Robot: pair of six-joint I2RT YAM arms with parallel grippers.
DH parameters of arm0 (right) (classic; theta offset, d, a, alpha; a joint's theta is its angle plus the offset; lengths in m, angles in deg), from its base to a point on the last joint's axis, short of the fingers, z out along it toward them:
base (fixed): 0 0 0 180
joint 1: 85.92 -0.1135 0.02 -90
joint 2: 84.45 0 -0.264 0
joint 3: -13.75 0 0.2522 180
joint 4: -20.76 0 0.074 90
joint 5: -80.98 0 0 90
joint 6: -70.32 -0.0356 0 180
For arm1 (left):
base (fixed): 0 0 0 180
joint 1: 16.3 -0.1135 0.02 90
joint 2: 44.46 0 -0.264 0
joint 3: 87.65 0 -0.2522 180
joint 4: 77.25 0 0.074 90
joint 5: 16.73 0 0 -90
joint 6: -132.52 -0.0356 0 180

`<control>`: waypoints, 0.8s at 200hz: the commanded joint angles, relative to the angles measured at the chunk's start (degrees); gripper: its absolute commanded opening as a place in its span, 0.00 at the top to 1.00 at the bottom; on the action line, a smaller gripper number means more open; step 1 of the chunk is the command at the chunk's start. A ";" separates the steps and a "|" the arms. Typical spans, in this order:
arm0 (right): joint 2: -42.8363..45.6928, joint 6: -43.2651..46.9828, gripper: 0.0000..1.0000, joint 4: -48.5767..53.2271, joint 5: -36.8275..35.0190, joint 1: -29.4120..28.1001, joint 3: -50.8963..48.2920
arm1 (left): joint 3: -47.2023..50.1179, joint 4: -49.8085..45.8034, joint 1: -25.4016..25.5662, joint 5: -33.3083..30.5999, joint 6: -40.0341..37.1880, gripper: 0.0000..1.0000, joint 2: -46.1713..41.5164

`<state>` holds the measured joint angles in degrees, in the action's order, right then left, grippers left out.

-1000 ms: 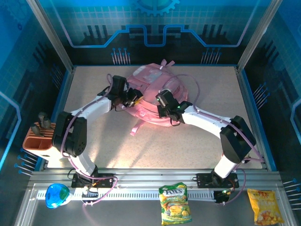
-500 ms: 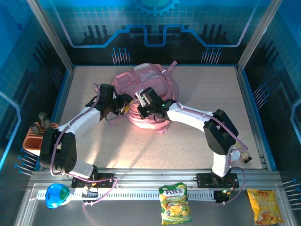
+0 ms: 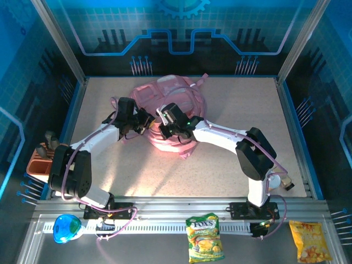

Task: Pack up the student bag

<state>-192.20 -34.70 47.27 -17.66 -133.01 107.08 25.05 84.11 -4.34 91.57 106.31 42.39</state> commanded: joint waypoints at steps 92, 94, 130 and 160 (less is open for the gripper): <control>9.57 10.22 1.00 3.93 -0.05 16.12 -9.66 | -4.27 -8.94 -3.03 0.04 -14.46 1.00 0.42; 9.64 10.64 1.00 4.01 0.19 16.41 -9.64 | -4.40 -9.34 -3.12 0.06 -15.18 1.00 0.36; 8.60 17.18 1.00 6.35 5.64 20.74 -7.73 | -7.44 -17.12 -6.03 2.05 -31.17 1.00 1.31; 7.09 23.24 1.00 7.78 7.39 22.16 -5.43 | -10.96 -22.58 -7.82 3.52 -44.33 1.00 2.84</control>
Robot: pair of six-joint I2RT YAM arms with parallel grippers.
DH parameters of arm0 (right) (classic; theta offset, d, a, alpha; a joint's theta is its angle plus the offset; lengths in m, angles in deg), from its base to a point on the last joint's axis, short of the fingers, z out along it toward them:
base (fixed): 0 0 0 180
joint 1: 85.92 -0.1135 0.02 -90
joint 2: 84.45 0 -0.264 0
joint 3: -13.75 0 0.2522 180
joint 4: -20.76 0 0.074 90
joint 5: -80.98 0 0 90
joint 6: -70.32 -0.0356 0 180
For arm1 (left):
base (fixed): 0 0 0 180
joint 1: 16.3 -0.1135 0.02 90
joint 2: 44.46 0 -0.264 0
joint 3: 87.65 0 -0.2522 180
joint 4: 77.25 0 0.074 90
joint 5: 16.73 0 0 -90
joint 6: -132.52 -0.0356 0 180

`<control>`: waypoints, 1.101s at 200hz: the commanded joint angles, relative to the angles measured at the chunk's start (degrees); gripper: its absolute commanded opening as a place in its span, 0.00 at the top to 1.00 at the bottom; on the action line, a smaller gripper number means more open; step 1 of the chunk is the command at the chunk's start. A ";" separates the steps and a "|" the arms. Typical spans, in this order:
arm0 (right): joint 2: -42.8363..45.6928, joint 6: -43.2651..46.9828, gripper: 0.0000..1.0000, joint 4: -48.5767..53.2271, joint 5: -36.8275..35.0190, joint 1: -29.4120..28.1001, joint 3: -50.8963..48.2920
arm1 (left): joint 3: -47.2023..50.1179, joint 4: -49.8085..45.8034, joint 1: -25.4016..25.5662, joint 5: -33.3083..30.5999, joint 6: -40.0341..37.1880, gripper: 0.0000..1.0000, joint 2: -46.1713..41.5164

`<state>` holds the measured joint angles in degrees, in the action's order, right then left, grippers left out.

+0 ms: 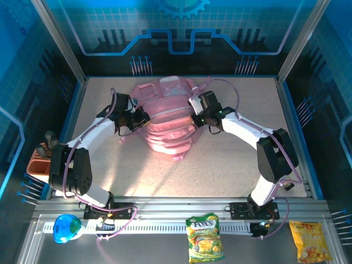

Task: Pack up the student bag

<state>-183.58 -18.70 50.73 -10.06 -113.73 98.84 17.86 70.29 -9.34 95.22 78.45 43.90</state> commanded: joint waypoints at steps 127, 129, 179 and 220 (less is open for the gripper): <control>-11.12 4.01 0.96 7.87 2.56 7.49 17.15 | -12.23 -15.48 -3.74 6.22 -39.84 1.00 7.55; -10.92 3.79 0.96 7.65 2.47 7.55 16.77 | -12.33 -15.55 -3.67 6.31 -40.02 1.00 7.60; -3.25 2.31 0.95 2.75 0.65 10.07 5.89 | -16.10 -21.18 1.43 6.95 -51.76 1.00 9.42; 3.36 0.60 0.91 1.24 1.56 12.56 -1.29 | -18.64 -22.06 4.50 8.70 -57.46 1.00 12.03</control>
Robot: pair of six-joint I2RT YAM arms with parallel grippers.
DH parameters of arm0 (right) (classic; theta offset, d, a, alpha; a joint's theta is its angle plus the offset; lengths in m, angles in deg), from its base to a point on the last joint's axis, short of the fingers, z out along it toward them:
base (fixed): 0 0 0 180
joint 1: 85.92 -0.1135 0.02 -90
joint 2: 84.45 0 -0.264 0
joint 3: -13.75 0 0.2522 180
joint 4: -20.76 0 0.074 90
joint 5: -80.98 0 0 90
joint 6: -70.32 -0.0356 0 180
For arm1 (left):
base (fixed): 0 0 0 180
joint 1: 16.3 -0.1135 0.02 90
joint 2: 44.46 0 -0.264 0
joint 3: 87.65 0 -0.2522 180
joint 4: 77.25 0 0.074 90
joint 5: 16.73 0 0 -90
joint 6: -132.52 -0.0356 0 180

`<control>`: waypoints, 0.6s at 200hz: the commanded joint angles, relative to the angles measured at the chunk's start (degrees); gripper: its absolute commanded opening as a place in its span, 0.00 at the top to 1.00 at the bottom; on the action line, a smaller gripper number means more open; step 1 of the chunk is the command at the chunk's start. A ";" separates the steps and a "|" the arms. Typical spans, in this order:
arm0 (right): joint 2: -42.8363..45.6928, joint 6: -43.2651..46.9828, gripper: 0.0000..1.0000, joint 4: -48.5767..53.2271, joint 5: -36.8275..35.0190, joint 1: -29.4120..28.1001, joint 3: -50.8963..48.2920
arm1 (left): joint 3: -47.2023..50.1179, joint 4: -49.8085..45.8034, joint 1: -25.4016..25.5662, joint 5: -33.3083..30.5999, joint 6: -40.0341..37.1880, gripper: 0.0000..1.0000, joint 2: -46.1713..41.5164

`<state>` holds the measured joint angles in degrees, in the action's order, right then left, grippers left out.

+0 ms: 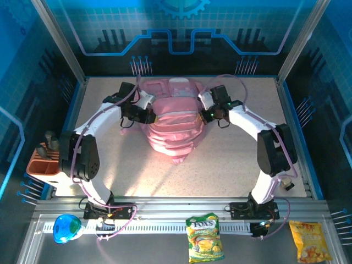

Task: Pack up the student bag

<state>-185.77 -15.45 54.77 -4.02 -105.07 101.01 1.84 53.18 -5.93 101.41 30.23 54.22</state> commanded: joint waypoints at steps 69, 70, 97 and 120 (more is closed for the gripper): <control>21.29 -14.37 0.25 -6.71 -11.47 7.96 -12.48 | 5.62 15.20 0.97 -8.90 7.35 0.55 -8.23; 21.62 -14.53 0.24 -6.93 -11.75 8.02 -12.62 | 5.90 15.62 0.97 -9.34 7.63 0.55 -8.54; 28.03 -17.42 0.04 -12.07 -20.62 9.16 -18.62 | 17.13 26.28 0.49 -21.93 16.68 0.32 -17.27; 30.73 -19.59 0.00 -15.59 -29.15 10.04 -24.32 | 27.75 34.16 -0.79 -33.73 22.44 0.12 -24.12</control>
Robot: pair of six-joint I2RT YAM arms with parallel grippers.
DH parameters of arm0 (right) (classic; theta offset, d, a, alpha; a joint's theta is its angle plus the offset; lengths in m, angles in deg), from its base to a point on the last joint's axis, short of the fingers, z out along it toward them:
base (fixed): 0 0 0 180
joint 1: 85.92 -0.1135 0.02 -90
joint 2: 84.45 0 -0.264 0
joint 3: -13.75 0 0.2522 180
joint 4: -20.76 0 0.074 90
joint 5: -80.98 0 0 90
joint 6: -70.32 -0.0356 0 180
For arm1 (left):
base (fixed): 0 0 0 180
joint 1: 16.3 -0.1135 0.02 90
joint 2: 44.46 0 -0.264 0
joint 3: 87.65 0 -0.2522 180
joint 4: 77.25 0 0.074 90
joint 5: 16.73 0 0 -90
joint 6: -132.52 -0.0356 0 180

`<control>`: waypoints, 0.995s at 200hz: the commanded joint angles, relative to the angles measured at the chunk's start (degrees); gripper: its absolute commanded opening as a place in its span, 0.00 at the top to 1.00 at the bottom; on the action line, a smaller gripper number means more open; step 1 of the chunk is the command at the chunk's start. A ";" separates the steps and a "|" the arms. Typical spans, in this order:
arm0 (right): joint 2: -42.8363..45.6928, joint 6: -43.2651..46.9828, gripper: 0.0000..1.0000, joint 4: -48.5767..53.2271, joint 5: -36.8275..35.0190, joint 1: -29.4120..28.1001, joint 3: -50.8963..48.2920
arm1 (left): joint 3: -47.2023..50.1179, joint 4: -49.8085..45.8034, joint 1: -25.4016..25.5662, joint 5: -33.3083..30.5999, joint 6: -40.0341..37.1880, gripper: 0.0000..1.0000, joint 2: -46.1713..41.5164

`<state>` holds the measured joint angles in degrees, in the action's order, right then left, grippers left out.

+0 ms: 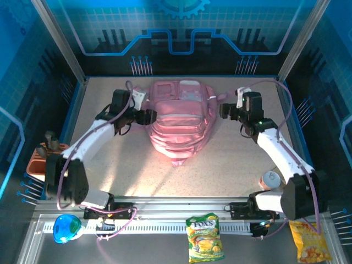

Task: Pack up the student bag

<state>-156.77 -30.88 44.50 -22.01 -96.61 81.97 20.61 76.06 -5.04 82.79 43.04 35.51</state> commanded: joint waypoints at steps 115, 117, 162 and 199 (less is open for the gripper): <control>-0.60 2.24 0.00 -37.30 -20.98 2.38 -30.08 | 33.23 33.49 -8.99 -40.13 11.41 0.01 -12.67; -0.74 2.76 0.00 -38.10 -20.40 2.41 -30.32 | 33.48 34.28 -9.10 -39.89 11.10 0.01 -12.40; -4.98 9.42 0.00 -58.14 -10.68 2.24 -35.55 | 36.44 51.29 -9.78 -30.35 6.36 0.01 -3.74; -9.97 11.71 0.00 -65.46 -6.83 2.51 -36.31 | 37.49 62.92 -10.28 -24.14 2.38 0.01 2.69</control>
<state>-163.91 -22.38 -9.95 -32.66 -94.84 46.45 57.33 126.68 -14.54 52.62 49.35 34.92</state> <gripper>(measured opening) 0.998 0.991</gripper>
